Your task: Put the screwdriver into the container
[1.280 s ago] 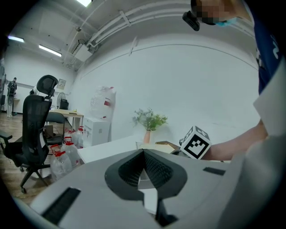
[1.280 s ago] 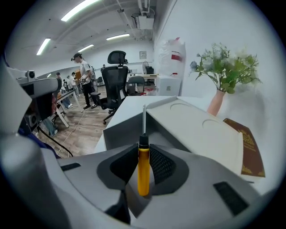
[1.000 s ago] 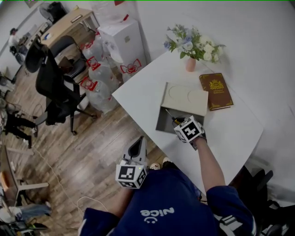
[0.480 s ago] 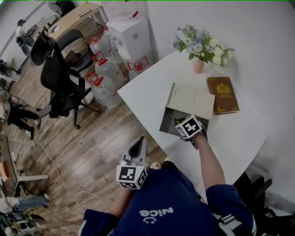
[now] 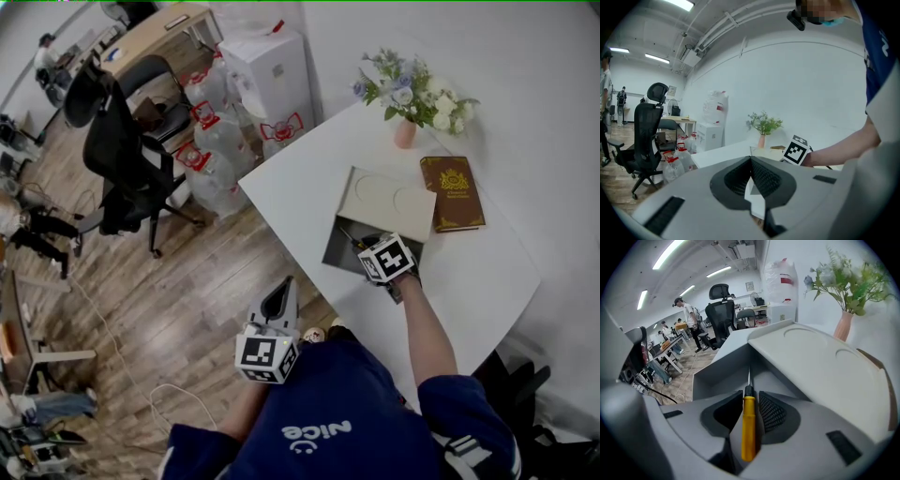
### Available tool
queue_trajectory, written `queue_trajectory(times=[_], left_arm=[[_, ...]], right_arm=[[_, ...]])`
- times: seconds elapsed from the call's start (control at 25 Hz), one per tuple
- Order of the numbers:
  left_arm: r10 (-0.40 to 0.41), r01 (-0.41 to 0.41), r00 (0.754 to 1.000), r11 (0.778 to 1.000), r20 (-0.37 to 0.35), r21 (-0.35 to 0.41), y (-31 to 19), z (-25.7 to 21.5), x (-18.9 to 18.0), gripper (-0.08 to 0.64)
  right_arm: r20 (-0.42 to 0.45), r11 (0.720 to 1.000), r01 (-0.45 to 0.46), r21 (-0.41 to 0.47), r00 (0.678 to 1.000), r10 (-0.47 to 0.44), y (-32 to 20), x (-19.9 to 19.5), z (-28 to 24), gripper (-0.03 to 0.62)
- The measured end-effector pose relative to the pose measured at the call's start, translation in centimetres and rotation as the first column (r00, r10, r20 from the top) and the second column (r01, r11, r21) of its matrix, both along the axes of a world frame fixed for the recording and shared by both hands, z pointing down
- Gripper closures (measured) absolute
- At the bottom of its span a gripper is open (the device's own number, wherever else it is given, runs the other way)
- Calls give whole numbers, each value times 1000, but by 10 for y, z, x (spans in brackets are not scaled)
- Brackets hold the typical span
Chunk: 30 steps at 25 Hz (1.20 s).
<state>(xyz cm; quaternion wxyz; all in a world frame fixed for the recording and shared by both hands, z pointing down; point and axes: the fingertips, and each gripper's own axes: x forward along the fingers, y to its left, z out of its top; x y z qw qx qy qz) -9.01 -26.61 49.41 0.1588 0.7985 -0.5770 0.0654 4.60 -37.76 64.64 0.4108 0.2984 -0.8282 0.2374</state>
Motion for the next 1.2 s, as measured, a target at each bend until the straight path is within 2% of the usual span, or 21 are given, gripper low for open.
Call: queue_trajectory(times=[0.32,0.6,0.76,0.92,1.04,1.2], left_arm=[[26,-26,999,1000,-24,9,3,-3,7,545],[72,-71,996,997,-49,29,7,-9,16,546],[89,-86,993,995,-71,46,11,-14,16,545],[120,-116,989,992,-85,56,16,-16,16,545],[151,-146,984,987,-97,60,18,-15,19,545],[198,-191,975,979,-105,71,19,-17,27,545]], right_arm=[[103,998,-46,44,994,42,2,1,-31,453],[112,975,-108,196,990,87,7,17,-73,454],[207,949,-151,276,974,95,20,19,-106,456],[272,901,-240,361,951,145,36,26,-138,483],[280,842,-319,435,937,210,47,38,-161,509],[252,757,-374,536,927,279,68,52,-183,508]])
